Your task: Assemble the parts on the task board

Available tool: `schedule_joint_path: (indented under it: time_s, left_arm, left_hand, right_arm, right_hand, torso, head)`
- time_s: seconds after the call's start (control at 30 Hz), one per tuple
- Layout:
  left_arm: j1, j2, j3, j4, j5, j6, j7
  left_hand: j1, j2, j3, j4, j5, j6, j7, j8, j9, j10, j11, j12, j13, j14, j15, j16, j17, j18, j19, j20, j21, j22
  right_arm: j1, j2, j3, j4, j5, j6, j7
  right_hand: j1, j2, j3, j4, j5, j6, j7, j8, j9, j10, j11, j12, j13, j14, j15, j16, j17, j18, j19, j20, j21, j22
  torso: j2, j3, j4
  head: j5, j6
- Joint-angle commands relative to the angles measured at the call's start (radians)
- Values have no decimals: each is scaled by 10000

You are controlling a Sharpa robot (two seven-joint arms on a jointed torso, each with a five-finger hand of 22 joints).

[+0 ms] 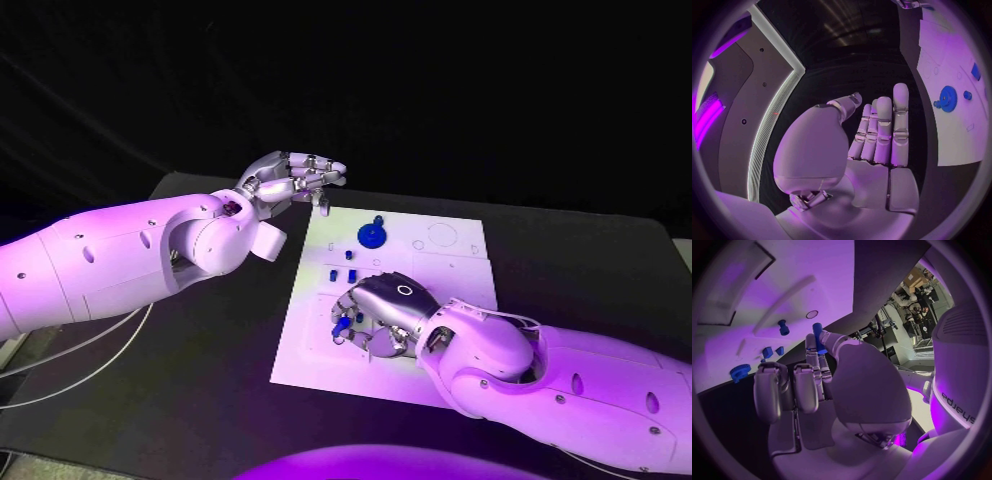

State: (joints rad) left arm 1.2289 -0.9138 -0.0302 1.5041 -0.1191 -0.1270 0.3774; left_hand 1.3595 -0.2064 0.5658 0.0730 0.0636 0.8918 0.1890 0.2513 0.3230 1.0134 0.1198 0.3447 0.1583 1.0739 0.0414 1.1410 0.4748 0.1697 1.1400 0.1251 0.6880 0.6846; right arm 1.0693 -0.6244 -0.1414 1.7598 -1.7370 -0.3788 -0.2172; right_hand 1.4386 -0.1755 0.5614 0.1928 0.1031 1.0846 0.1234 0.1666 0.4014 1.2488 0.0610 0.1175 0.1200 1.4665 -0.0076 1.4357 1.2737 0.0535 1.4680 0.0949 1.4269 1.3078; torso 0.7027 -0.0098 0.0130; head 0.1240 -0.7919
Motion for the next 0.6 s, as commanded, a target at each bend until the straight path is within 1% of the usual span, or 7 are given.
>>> schedule_joint_path:
  time_s: [0.03,0.2,0.3,0.4,0.6]
  left_arm:
    - [4,11,4,29,30,178,48]
    - [4,-1,3,35,30,183,44]
    - [4,-8,3,38,30,183,39]
    - [4,-10,3,39,30,183,36]
    - [4,-16,2,43,30,186,30]
  left_hand:
    - [9,71,-6,-58,-40,-43,13,-58,-13,-82,13,66,-13,-70,3,62,-15,146,72,-5,-60,-12]
    - [9,71,-6,-58,-40,-43,13,-58,-13,-82,13,66,-13,-70,3,62,-15,146,72,-5,-60,-12]
    - [9,71,-6,-58,-40,-43,13,-58,-13,-82,13,66,-13,-70,3,62,-15,146,72,-5,-60,-12]
    - [9,71,-6,-58,-40,-43,13,-58,-13,-82,13,66,-13,-70,3,62,-15,146,72,-5,-60,-12]
    - [-5,74,-24,-52,-42,-40,12,-58,-13,-88,12,83,-13,-75,4,65,-23,144,78,-5,-73,-23]
  right_arm:
    - [-21,62,-10,-80,-353,358,8]
    - [-31,118,-23,-219,-409,509,-37]
    - [-40,154,-30,-284,-428,596,-59]
    - [-47,185,-36,-328,-451,681,-82]
    - [-75,227,-49,-368,-481,805,-105]
  right_hand:
    - [-74,4,53,-14,44,55,26,108,285,97,-4,-50,9,481,-91,62,-6,-123,212,-77,29,1089]
    - [-100,-6,56,-21,45,48,30,113,294,102,0,-57,9,483,-89,67,5,-124,212,-77,30,1091]
    - [-100,-6,56,-21,45,48,30,113,294,102,0,-57,9,483,-89,67,5,-124,212,-77,30,1091]
    - [-100,-6,56,-21,45,48,30,113,294,102,0,-57,9,483,-89,67,5,-124,212,-77,30,1091]
    - [-126,-12,61,-26,45,43,31,118,302,107,1,-64,10,484,-88,71,10,-124,212,-77,29,1091]
  torso:
    - [0,4,0]
    - [-3,2,-10]
    - [-3,4,0]
    - [-7,6,-3]
    - [-4,1,1]
  head:
    - [6,-31]
    - [3,-50]
    - [6,-58]
    - [7,-60]
    - [9,-73]
